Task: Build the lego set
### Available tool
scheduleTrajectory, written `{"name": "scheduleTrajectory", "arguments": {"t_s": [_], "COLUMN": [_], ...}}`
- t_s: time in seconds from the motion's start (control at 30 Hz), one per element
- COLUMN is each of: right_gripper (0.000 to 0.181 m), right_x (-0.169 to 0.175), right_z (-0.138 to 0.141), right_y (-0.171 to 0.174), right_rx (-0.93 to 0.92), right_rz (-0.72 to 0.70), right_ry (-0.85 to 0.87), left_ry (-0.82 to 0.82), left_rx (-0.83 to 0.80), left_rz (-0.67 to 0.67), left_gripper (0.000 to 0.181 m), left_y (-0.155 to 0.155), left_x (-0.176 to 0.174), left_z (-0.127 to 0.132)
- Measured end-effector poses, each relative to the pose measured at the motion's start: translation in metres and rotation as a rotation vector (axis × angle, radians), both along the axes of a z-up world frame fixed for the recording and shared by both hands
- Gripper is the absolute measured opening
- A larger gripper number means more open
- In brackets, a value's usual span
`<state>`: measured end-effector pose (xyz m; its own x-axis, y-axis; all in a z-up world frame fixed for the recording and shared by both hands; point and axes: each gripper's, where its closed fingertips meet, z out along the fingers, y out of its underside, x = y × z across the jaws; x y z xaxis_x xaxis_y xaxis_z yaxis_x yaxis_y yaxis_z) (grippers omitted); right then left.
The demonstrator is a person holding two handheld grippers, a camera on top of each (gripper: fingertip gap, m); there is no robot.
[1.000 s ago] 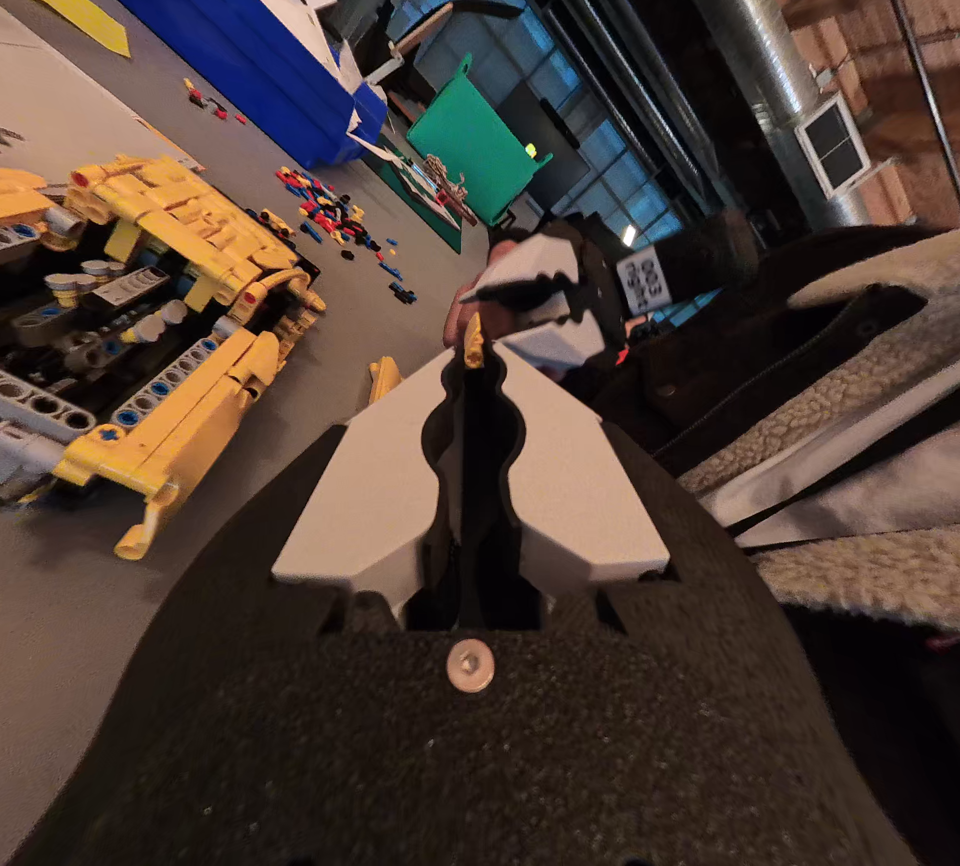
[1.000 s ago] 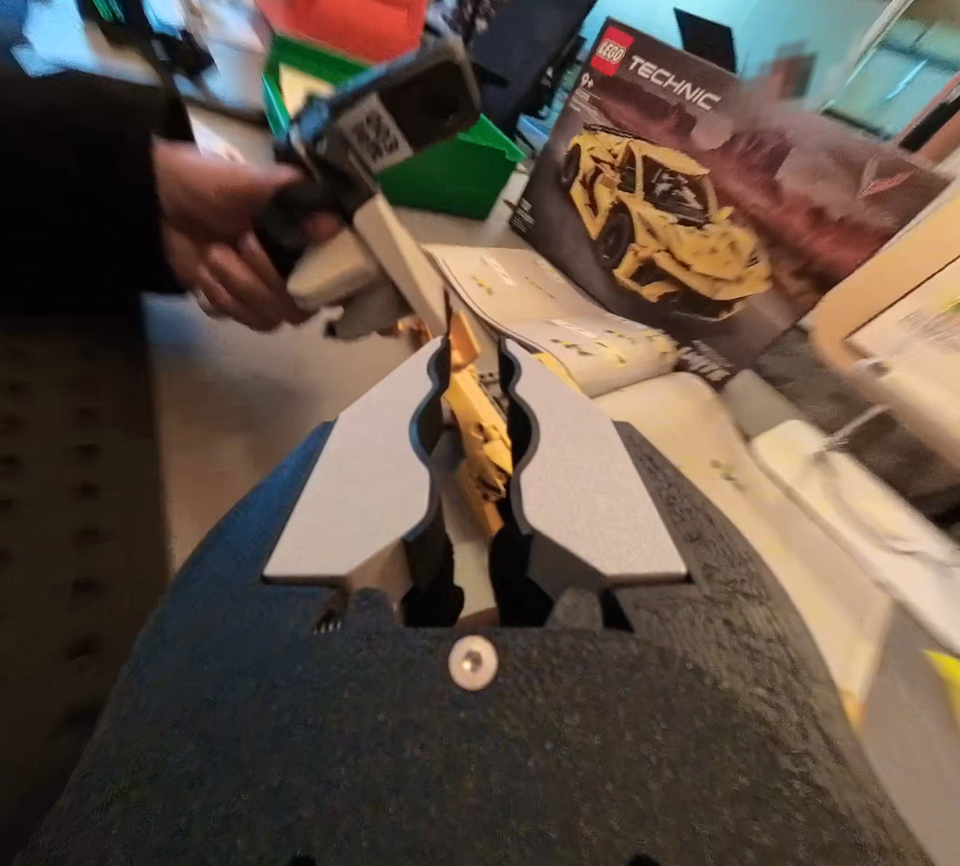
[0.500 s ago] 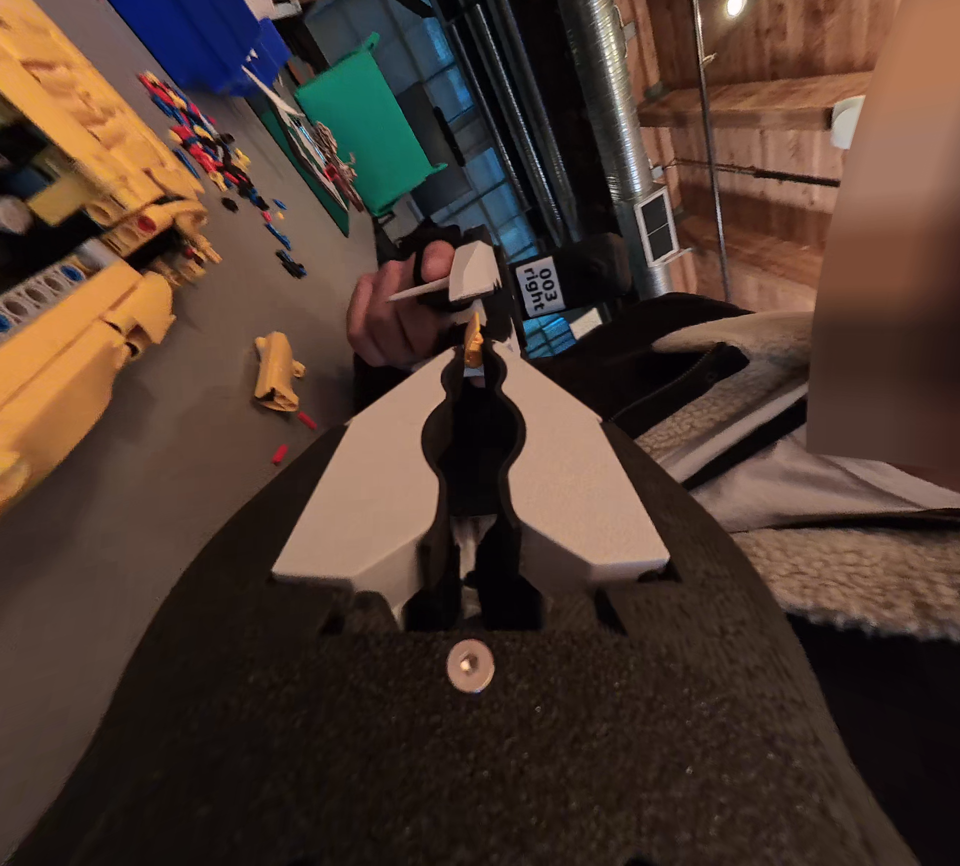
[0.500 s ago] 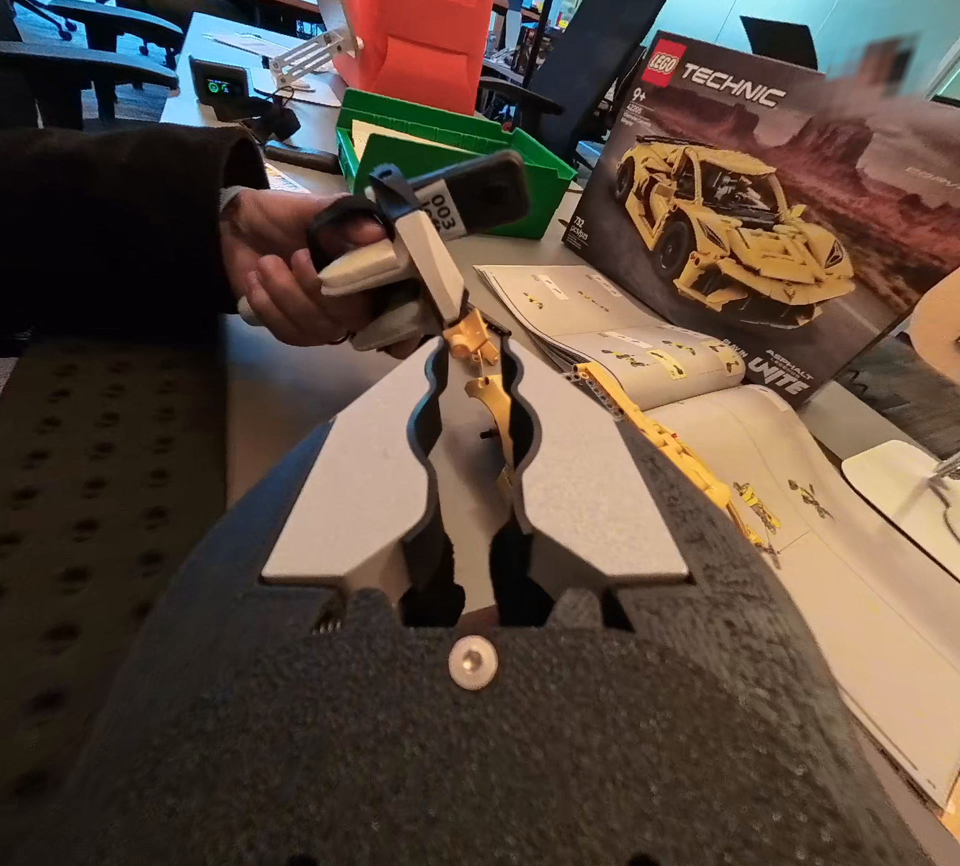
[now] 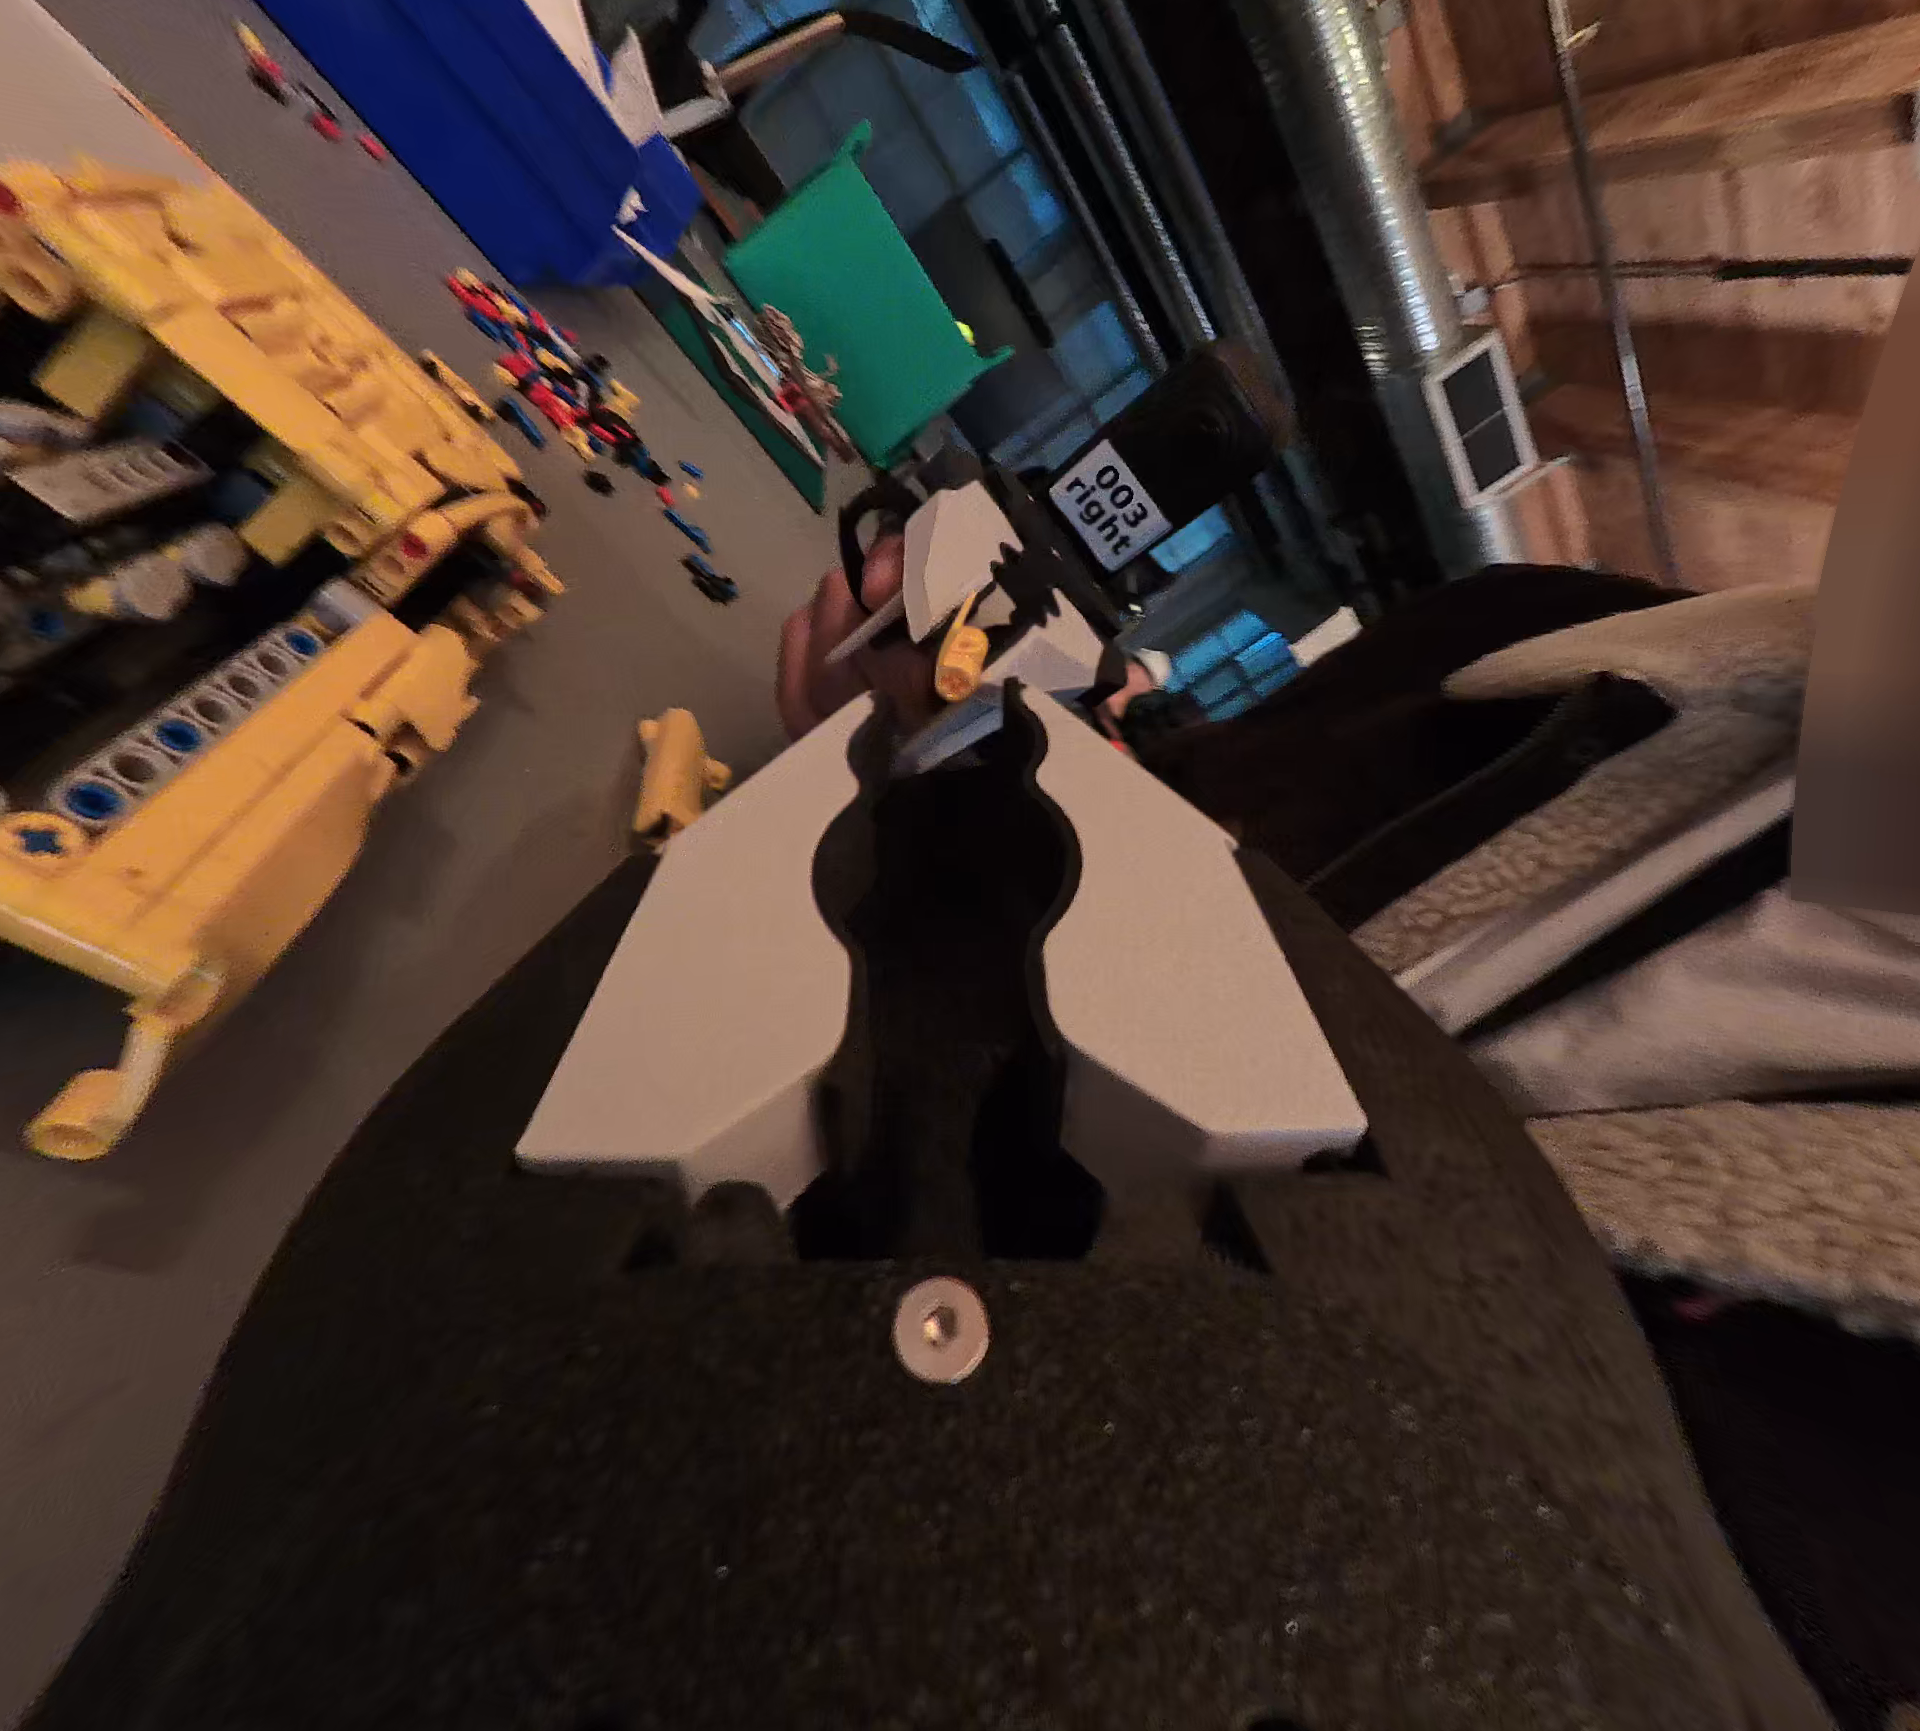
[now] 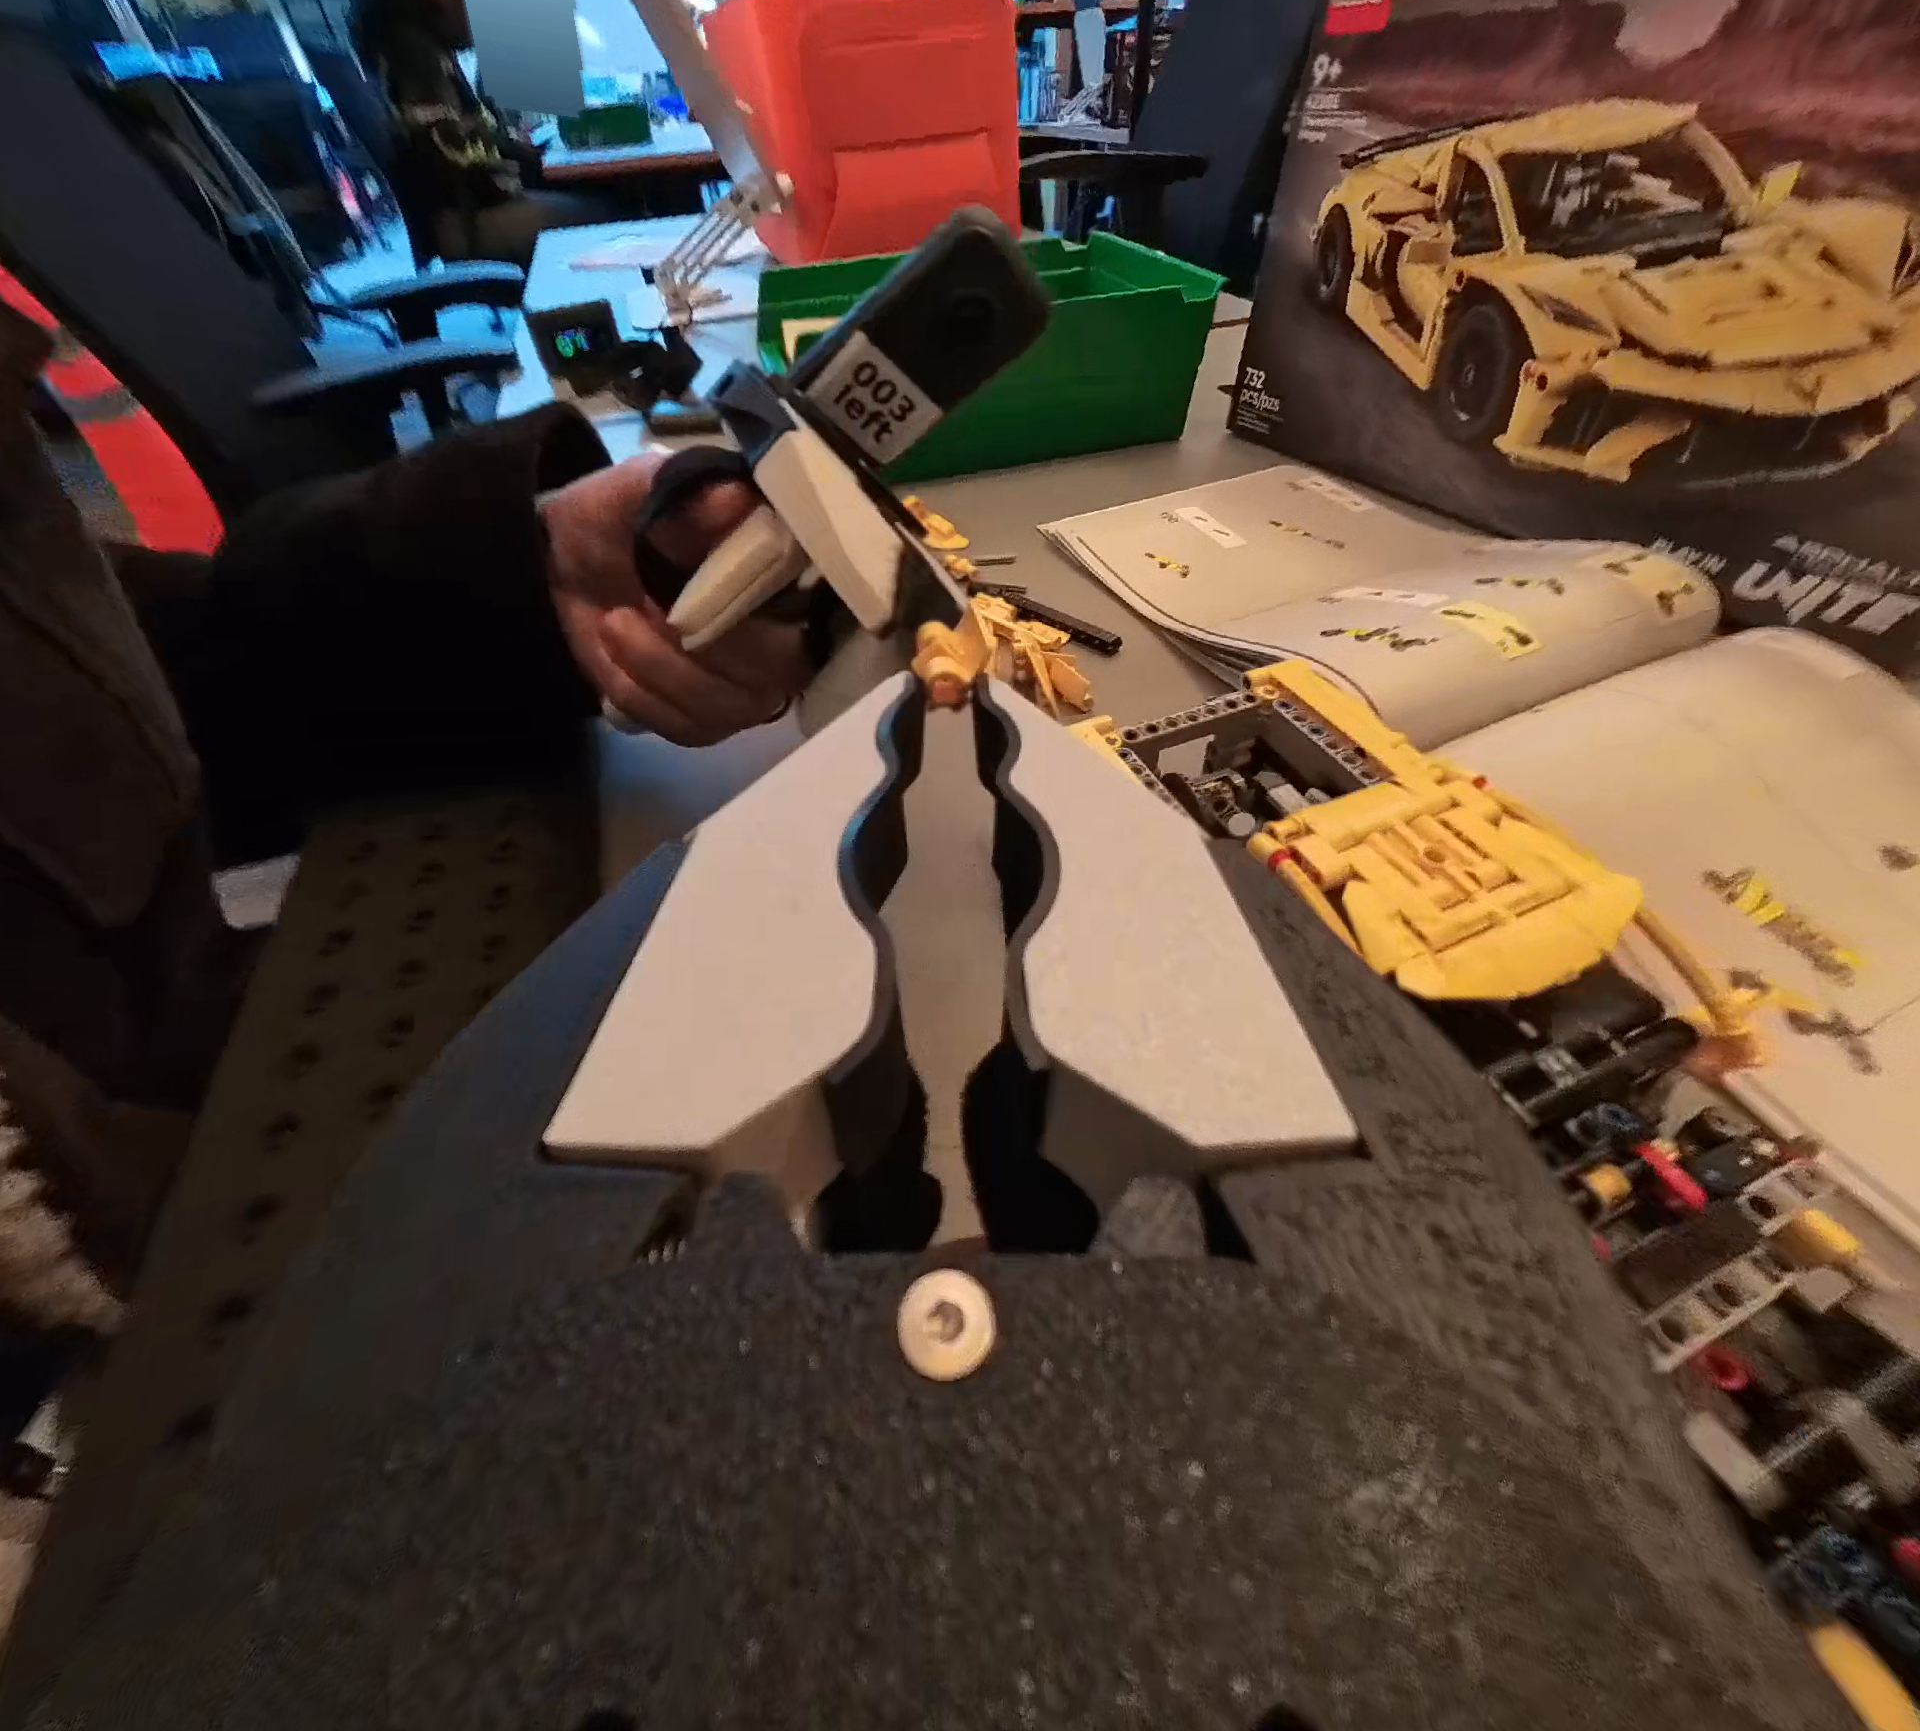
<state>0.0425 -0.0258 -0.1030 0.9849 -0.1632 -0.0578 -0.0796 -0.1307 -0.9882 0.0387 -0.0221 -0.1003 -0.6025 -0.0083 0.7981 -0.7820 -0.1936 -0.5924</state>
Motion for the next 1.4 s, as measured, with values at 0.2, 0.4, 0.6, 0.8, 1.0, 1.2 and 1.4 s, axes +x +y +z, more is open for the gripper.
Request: {"name": "scheduleTrajectory", "arguments": {"t_s": [0.2,0.4,0.6,0.8,1.0,1.2,1.4], "right_gripper": [0.008,0.007,0.007,0.006,0.007,0.019,0.006], "right_x": [-0.001,-0.014,-0.024,-0.026,-0.021,-0.018,-0.011], "right_z": [-0.005,-0.007,-0.005,-0.006,-0.013,-0.009,-0.014], "right_y": [-0.002,-0.001,-0.003,-0.003,-0.003,-0.006,-0.008], "right_rx": [0.087,0.115,0.149,0.172,0.191,0.224,0.233], "right_rz": [0.115,0.248,0.353,0.394,0.398,0.450,0.421], "right_ry": [0.355,0.555,0.709,0.815,0.935,1.037,1.089], "left_ry": [-0.436,-0.675,-0.808,-0.843,-0.878,-0.975,-1.144], "left_rx": [0.210,0.361,0.436,0.473,0.557,0.644,0.752], "left_rz": [0.169,0.169,0.166,0.184,0.204,0.223,0.315], "left_gripper": [0.027,0.024,0.018,0.008,0.008,0.008,0.007], "left_y": [-0.001,-0.007,-0.014,-0.015,-0.015,-0.017,-0.024], "left_x": [-0.003,-0.017,-0.025,-0.023,-0.017,-0.015,-0.010], "left_z": [0.013,0.008,0.001,-0.002,-0.010,-0.013,-0.013]}}
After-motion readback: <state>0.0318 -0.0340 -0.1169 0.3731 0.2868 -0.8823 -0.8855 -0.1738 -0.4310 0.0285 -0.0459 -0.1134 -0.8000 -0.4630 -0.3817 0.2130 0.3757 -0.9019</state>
